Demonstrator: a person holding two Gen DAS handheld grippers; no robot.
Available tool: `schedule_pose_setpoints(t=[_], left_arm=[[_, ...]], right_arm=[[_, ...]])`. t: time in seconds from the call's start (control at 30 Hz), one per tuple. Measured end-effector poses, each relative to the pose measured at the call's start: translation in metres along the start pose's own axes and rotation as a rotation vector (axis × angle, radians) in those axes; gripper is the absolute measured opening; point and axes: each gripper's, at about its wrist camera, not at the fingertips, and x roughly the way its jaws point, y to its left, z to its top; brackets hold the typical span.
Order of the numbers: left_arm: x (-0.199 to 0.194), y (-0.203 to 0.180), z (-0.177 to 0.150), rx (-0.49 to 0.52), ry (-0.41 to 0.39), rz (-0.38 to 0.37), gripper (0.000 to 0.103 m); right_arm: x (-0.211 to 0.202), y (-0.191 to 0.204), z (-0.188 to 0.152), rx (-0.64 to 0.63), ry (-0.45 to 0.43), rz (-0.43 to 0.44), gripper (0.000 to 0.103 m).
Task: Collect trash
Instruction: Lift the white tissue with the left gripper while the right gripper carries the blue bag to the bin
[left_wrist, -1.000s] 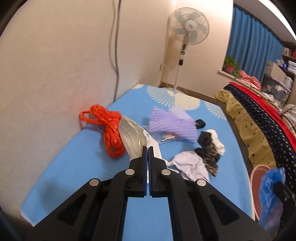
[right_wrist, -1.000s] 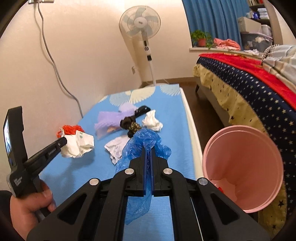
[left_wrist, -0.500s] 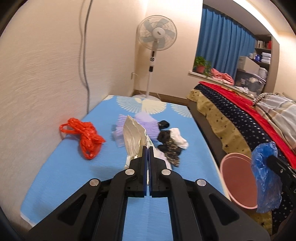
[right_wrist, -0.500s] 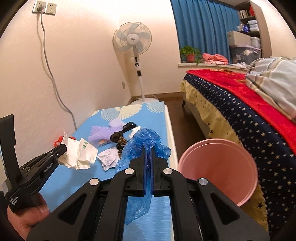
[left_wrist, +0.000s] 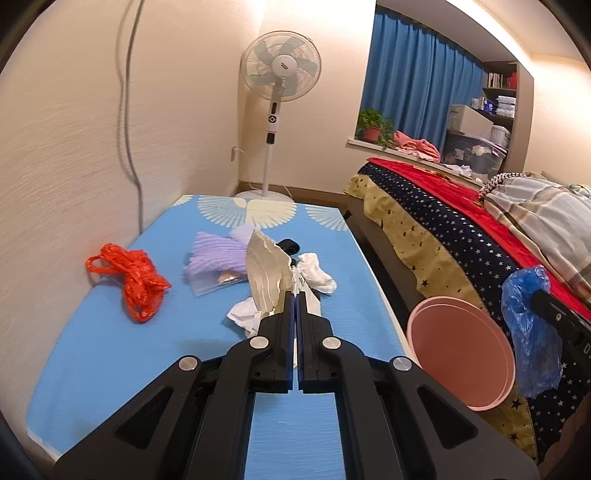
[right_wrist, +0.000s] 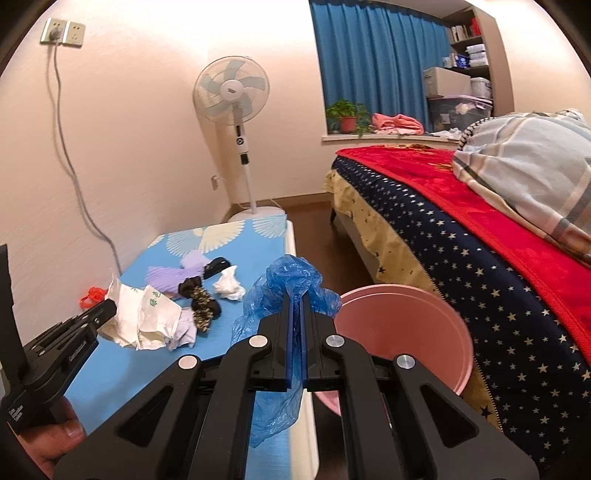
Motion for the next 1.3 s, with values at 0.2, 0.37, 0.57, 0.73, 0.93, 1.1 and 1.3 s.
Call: schedule_pose_setpoints(t=[0.2, 0.37, 0.57, 0.73, 0.93, 1.1, 1.3], left_arm=[[0.004, -0.013, -0.001, 0.022, 0.002, -0.031, 0.001], [0.010, -0.027, -0.001, 0.040, 0.009, -0.060, 0.001], [0.018, -0.044, 0.000, 0.061, 0.012, -0.098, 0.001], [0.028, -0.061, -0.003, 0.076, 0.027, -0.138, 0.001], [0.037, -0.080, -0.007, 0.093, 0.030, -0.201, 0.001], [0.044, -0.096, -0.008, 0.106, 0.022, -0.262, 0.001], [0.055, -0.117, -0.013, 0.128, 0.028, -0.327, 0.001]], right_arm=[[0.002, -0.018, 0.007, 0.027, -0.021, -0.051, 0.003], [-0.002, -0.034, 0.011, 0.055, -0.065, -0.137, 0.003], [0.003, -0.049, 0.014, 0.081, -0.069, -0.183, 0.003], [0.009, -0.058, 0.012, 0.102, -0.061, -0.209, 0.003], [0.019, -0.065, 0.009, 0.122, -0.041, -0.235, 0.003], [0.023, -0.069, 0.008, 0.133, -0.035, -0.261, 0.003], [0.027, -0.083, 0.007, 0.166, -0.023, -0.289, 0.003]])
